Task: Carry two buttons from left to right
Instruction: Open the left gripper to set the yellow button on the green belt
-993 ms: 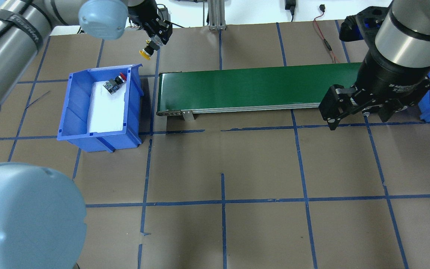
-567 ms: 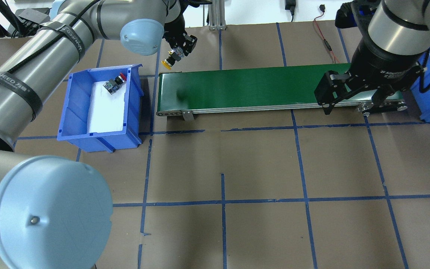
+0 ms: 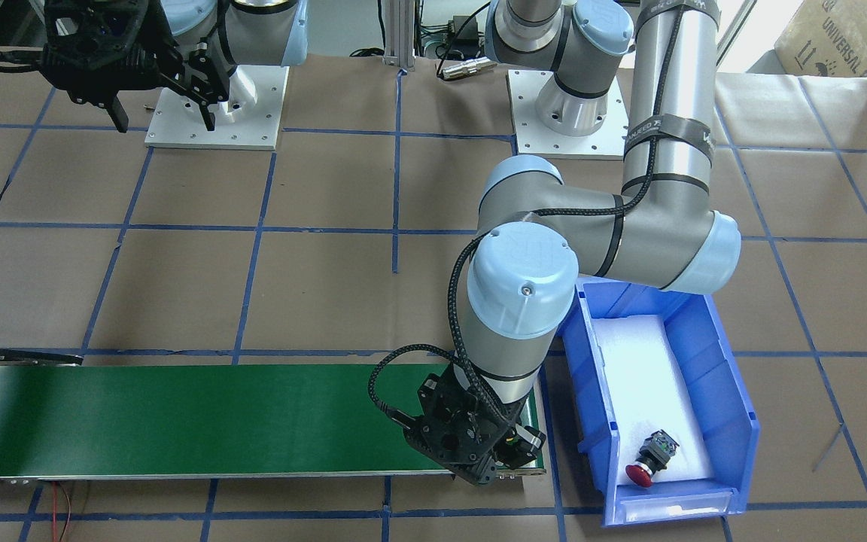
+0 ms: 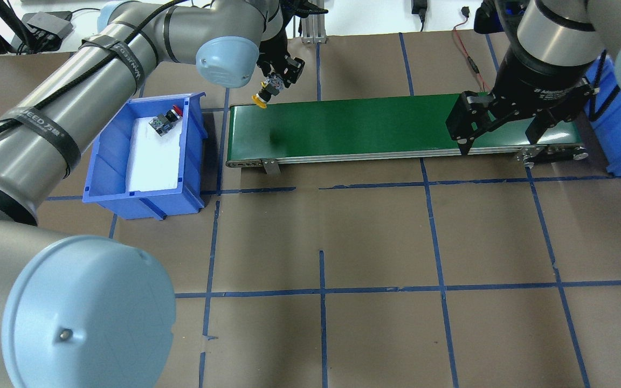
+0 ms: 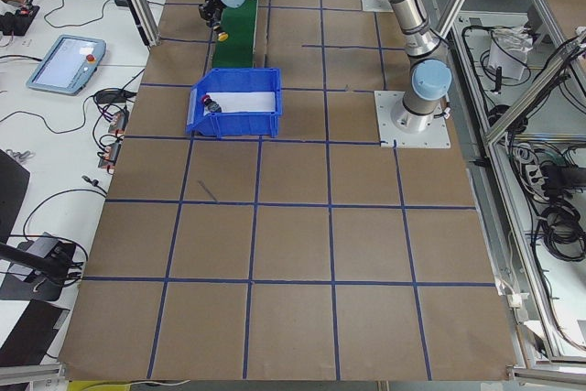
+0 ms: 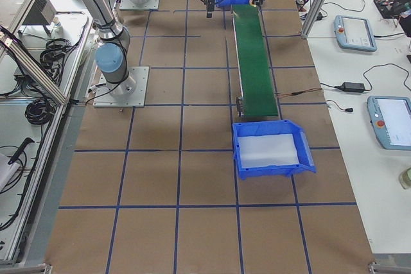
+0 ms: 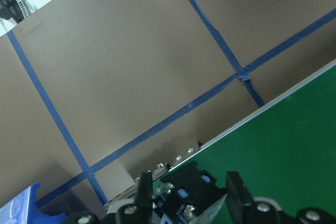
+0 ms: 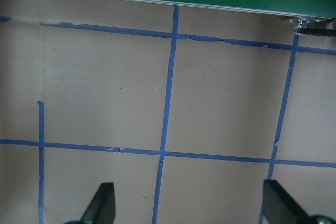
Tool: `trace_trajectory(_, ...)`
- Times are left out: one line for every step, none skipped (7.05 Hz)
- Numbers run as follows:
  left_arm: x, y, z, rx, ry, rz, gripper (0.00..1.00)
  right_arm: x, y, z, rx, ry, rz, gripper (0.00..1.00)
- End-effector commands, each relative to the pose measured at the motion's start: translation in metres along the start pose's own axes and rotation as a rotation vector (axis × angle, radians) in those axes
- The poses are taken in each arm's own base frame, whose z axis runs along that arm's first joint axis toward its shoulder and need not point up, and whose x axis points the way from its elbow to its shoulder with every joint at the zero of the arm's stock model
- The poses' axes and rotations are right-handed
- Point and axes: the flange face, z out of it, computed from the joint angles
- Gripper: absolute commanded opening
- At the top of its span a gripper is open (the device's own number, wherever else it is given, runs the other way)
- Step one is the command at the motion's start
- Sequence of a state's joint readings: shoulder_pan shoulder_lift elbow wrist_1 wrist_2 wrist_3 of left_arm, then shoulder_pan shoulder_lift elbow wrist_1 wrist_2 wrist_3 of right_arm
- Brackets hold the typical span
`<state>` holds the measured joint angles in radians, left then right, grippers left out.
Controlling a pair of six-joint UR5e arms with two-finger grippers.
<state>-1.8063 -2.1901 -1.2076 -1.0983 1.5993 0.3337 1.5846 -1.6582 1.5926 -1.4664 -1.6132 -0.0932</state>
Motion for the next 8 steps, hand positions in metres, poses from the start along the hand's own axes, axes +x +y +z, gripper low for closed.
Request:
trace_trajectory(0.017,-0.001,-0.004,-0.001,0.001,-0.013,0.61,0.0,-0.018,0.016,-0.028,-0.022,-0.001,1.0)
trace_trajectory(0.017,0.0,-0.008,-0.001,0.001,-0.013,0.61,0.0,-0.023,0.018,-0.016,-0.026,-0.001,1.0)
trace_trajectory(0.017,0.0,-0.012,0.004,0.001,-0.013,0.96,0.001,-0.024,0.018,-0.013,-0.024,-0.001,1.0)
trace_trajectory(0.001,0.001,-0.022,0.016,-0.004,-0.034,1.0,0.001,-0.025,0.019,-0.005,-0.025,-0.001,1.0)
trace_trajectory(-0.037,0.01,-0.027,0.005,-0.014,-0.085,1.0,0.001,-0.025,0.019,-0.003,-0.025,-0.001,1.0)
trace_trajectory(-0.099,0.027,-0.028,-0.006,-0.022,-0.168,1.0,0.001,-0.025,0.019,-0.001,-0.023,0.0,1.0)
trace_trajectory(-0.171,0.054,-0.027,-0.011,-0.014,-0.269,1.0,0.001,-0.026,0.017,0.002,-0.022,0.003,1.0)
trace_trajectory(-0.226,0.079,-0.019,-0.016,0.01,-0.348,1.0,0.001,-0.028,0.019,0.0,-0.024,0.003,1.0)
